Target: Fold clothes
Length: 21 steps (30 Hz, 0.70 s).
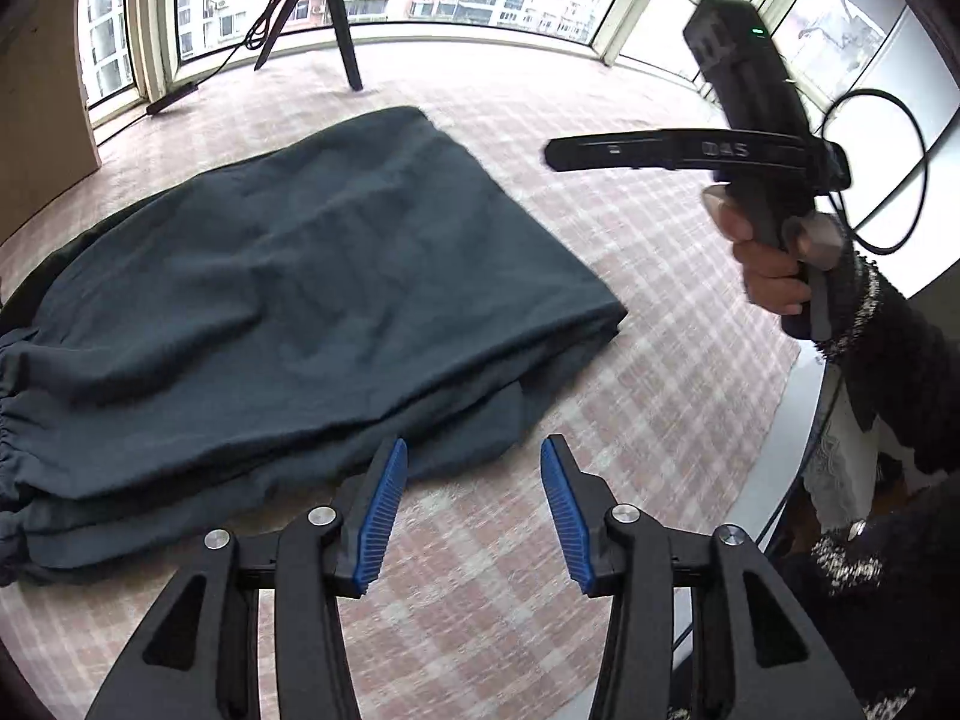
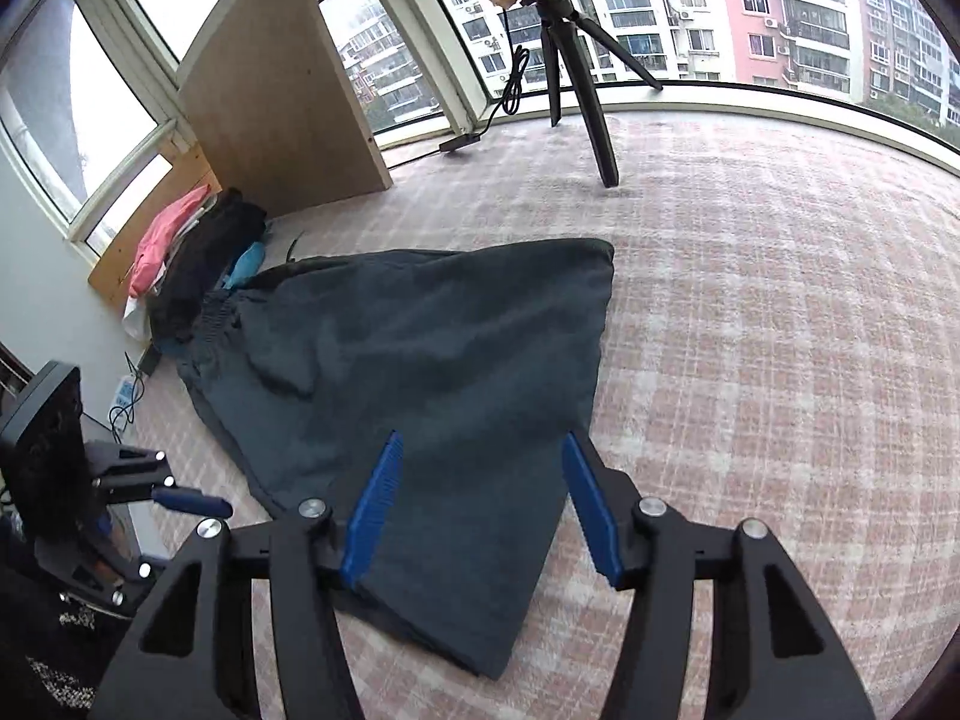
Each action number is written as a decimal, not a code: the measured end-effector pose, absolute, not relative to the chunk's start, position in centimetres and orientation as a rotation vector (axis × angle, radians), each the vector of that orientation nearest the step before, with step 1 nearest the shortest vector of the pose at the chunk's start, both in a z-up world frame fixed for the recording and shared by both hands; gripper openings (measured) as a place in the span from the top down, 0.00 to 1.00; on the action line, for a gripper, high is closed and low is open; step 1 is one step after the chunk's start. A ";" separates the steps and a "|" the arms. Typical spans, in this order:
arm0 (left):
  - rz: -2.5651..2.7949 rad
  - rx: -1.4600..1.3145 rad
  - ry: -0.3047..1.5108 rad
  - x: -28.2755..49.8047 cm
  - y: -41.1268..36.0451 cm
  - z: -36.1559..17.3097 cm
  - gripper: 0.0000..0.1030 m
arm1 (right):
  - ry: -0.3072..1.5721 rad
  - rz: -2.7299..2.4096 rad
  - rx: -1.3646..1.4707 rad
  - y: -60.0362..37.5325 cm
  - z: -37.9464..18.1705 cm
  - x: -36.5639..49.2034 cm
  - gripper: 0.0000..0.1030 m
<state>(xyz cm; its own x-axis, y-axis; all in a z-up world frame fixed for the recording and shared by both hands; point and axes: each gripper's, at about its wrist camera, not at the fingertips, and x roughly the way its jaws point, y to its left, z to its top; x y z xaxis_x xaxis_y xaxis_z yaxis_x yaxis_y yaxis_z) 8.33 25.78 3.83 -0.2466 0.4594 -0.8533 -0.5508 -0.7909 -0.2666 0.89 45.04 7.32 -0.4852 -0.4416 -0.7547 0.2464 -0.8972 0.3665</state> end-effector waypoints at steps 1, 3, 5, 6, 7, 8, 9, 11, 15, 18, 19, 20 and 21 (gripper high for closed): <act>2.110 -1.340 0.140 8.7 26.9 4.1 0.50 | -0.314 -2.400 1.327 45.3 6.6 -0.4 0.47; 2.184 -1.261 0.194 9.0 29.2 4.7 0.47 | -0.358 -2.420 1.379 45.7 5.3 -2.9 0.47; 2.220 -1.202 0.261 9.2 31.9 4.9 0.40 | -0.444 -2.401 1.426 46.5 4.0 -5.4 0.47; 2.222 -1.177 0.306 9.3 33.3 4.8 0.38 | -0.501 -2.380 1.442 46.9 3.5 -6.5 0.47; 2.229 -1.154 0.382 9.6 34.8 4.5 0.38 | -0.551 -2.370 1.445 47.4 3.2 -7.5 0.47; 2.234 -1.129 0.458 9.8 36.4 4.2 0.36 | -0.588 -2.366 1.445 48.4 2.8 -8.2 0.47; 2.230 -1.104 0.534 10.1 37.7 3.7 0.33 | -0.607 -2.367 1.444 48.4 2.5 -8.9 0.47; 2.240 -1.083 0.660 10.1 39.8 2.8 0.32 | -0.623 -2.360 1.441 48.3 1.9 -10.0 0.47; 2.225 -1.158 0.678 8.6 41.1 1.0 0.30 | -0.632 -2.359 1.406 48.0 1.5 -11.4 0.47; 2.229 -1.205 0.603 7.3 41.0 0.5 0.28 | -0.635 -2.364 1.387 47.5 1.4 -12.3 0.48; 2.225 -1.203 0.581 7.1 40.8 0.6 0.29 | -0.635 -2.351 1.391 47.4 1.2 -12.6 0.61; 2.220 -1.202 0.558 7.0 40.7 0.7 0.38 | -0.629 -2.331 1.419 47.0 0.8 -13.0 0.75; 2.216 -1.200 0.536 6.8 40.6 0.8 0.59 | -0.616 -2.325 1.452 46.6 0.4 -13.3 0.94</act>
